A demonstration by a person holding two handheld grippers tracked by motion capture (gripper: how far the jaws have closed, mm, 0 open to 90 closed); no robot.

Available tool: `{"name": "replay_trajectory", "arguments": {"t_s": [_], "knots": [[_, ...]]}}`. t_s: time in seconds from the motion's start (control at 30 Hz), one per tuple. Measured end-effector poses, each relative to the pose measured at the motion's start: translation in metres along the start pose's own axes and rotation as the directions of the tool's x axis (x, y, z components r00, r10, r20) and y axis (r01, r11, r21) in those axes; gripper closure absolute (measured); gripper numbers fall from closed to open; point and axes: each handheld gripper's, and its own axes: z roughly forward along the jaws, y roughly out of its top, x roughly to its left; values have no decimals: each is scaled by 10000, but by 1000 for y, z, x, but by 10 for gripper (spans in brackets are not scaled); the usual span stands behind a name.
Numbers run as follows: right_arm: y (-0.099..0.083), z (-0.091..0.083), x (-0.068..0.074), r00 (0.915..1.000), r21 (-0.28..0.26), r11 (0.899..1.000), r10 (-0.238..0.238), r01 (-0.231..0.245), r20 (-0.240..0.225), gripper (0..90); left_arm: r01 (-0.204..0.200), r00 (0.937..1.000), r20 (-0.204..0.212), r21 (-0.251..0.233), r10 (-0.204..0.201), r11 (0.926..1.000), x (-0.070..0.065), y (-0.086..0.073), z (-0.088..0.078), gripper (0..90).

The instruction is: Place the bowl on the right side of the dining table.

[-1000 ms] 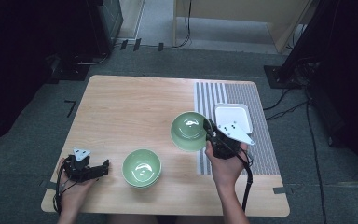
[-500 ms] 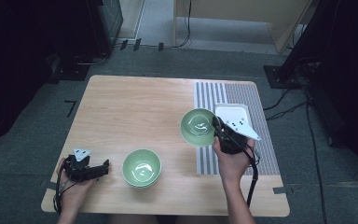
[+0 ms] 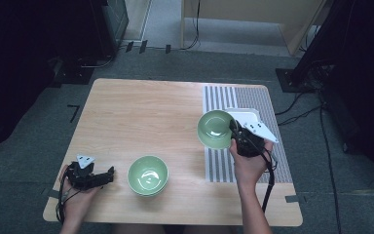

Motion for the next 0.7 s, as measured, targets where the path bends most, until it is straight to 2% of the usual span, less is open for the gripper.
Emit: {"name": "replay_trajectory", "arguments": {"t_s": [0.7], "knots": [[-8, 22, -33, 9959, 412, 9980, 456, -489, 786, 844, -5, 10000, 0, 2, 5, 10000, 0, 0, 0, 0]]}}
